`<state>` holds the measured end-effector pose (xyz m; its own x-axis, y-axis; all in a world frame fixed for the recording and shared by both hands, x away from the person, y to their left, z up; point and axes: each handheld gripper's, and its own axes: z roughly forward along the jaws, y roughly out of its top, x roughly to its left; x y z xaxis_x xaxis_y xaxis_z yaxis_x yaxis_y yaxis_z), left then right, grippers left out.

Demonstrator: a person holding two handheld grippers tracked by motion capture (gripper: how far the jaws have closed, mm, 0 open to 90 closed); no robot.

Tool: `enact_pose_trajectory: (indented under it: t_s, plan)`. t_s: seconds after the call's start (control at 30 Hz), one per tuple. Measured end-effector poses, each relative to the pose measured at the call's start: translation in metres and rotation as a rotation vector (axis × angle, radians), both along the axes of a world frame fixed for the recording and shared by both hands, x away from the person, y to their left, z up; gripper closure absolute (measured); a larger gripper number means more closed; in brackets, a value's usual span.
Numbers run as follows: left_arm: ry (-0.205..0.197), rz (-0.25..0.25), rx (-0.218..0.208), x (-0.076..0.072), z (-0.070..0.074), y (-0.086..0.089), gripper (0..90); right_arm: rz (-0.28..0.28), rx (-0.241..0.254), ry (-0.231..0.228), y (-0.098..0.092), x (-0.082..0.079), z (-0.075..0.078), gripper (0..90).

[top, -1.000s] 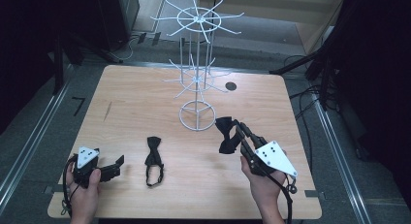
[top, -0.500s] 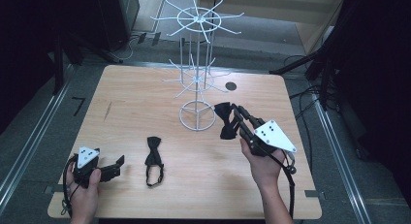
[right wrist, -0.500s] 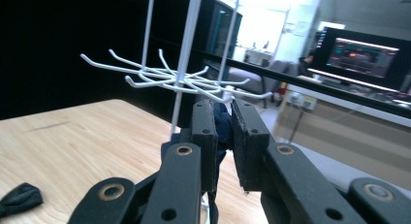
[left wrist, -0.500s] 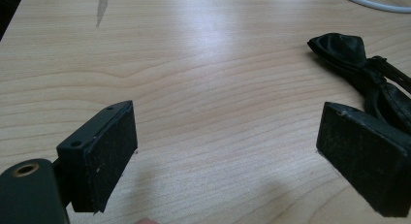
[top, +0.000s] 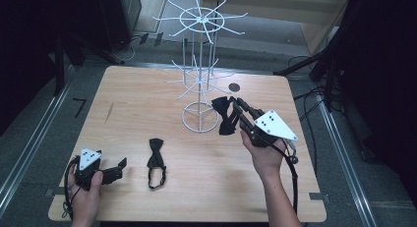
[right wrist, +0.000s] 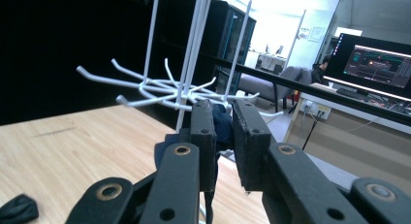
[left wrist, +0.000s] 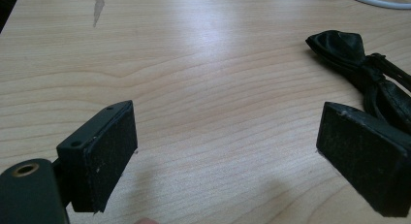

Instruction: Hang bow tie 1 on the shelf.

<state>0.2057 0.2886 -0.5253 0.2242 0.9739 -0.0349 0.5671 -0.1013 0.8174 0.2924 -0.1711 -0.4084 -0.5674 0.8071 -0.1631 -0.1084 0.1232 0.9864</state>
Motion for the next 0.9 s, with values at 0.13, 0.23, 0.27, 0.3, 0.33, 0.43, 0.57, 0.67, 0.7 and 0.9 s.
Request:
enact_pose_trajectory:
  t_s: [0.13,0.23,0.27,0.3,0.33,0.43,0.57,0.67,0.7,0.9]
  plan:
    - [0.002,0.0,0.003,0.0,0.0,0.0,8.4,0.008,-0.002,-0.014,0.001,0.01,0.008,81.0]
    - [0.0,-0.001,0.002,0.0,0.0,0.0,8.4,0.012,0.003,-0.006,0.002,0.013,0.01,80.9]
    - [0.001,-0.001,0.002,0.0,0.0,0.0,8.4,0.012,0.005,-0.004,0.001,0.017,0.011,80.6]
    - [-0.001,0.0,0.001,0.0,0.0,0.0,8.4,0.012,0.005,-0.004,0.001,0.017,0.011,80.6]
    - [0.002,-0.002,0.003,0.0,0.0,0.0,8.4,0.013,0.006,-0.003,0.0,0.019,0.011,80.4]
    - [0.001,-0.002,0.002,0.0,0.0,0.0,8.5,0.009,0.016,0.004,-0.002,0.026,0.011,80.1]
    - [0.001,-0.002,0.002,0.0,0.0,0.0,8.5,0.008,0.024,0.018,-0.005,0.034,0.009,79.7]
    - [0.002,-0.001,0.0,0.0,0.0,0.0,8.5,0.015,0.036,0.033,-0.006,0.038,0.006,79.6]
    - [0.002,-0.001,0.0,0.0,0.0,0.0,8.5,0.015,0.036,0.033,-0.006,0.038,0.006,79.6]
    - [0.003,-0.002,0.002,0.0,0.0,0.0,8.5,0.027,0.075,0.071,-0.011,0.045,0.002,79.5]
